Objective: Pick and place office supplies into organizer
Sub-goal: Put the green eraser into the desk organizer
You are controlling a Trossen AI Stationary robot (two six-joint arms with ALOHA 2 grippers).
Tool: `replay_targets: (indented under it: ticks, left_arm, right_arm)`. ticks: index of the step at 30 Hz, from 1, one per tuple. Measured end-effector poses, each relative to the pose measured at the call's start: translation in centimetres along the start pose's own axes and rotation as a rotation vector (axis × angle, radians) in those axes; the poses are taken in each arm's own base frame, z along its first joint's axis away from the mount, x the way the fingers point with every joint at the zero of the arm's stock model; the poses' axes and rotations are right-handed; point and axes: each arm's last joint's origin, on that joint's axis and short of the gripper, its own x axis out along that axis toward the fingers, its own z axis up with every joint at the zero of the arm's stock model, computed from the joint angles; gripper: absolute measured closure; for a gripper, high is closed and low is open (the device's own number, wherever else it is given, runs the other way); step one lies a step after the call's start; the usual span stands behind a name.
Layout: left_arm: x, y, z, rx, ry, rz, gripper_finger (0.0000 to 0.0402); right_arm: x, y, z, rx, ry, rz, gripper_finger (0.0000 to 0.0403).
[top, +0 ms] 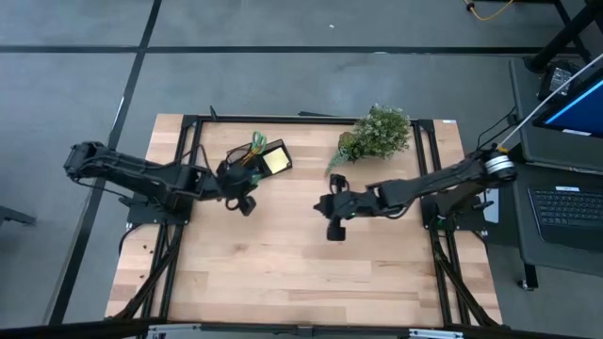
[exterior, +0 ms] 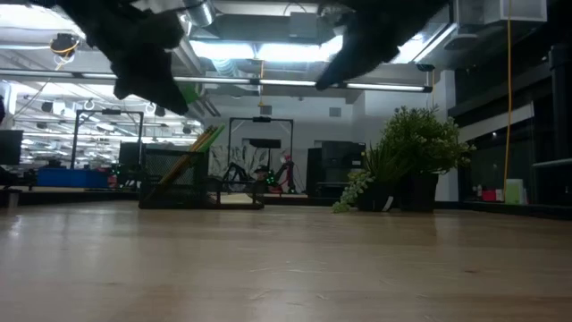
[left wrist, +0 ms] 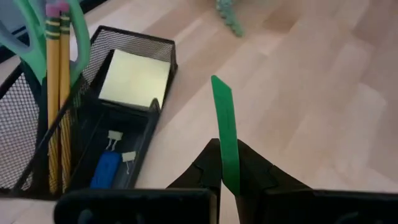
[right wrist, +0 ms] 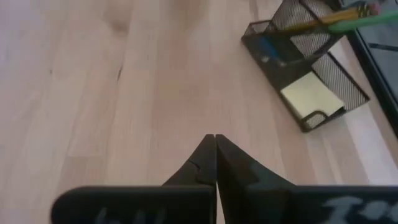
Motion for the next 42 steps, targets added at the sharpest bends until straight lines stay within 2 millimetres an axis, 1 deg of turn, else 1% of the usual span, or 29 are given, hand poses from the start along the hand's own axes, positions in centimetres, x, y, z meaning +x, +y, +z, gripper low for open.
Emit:
replay_targets:
  ticks: [5, 9, 11, 13, 22, 30, 42]
  left_arm:
    - [1.1, 0.5, 1.0, 0.001, 0.073, 0.068, 0.0389]
    - [2.3, 0.7, 1.2, 0.024, 0.155, 0.151, 0.0389]
    - [2.9, 0.9, 1.0, 0.037, 0.206, 0.187, 0.0389]
    - [3.8, 0.9, 1.1, 0.041, 0.245, 0.214, 0.0389]
    - [6.7, 2.0, 0.9, 0.016, 0.330, 0.324, 0.0389]
    - [7.8, 2.6, 0.7, 0.017, 0.368, 0.356, 0.0389]
    - [7.8, 2.7, 0.7, 0.002, 0.364, 0.371, 0.0387]
  right_arm:
    - [-0.5, -0.3, -1.5, 0.020, -0.096, 0.000, 0.0398]
    - [-0.8, -0.4, -2.5, 0.011, -0.205, 0.002, 0.0398]
    - [-1.0, -0.5, -2.6, 0.006, -0.263, 0.000, 0.0398]
    - [-1.2, -0.5, -3.0, -0.005, -0.267, -0.002, 0.0398]
    - [-1.7, -0.7, -3.0, -0.012, -0.264, -0.002, 0.0398]
    - [-1.7, -0.7, -3.1, -0.015, -0.259, -0.002, 0.0398]
    - [-1.7, -0.7, -3.0, -0.009, -0.260, -0.001, 0.0398]
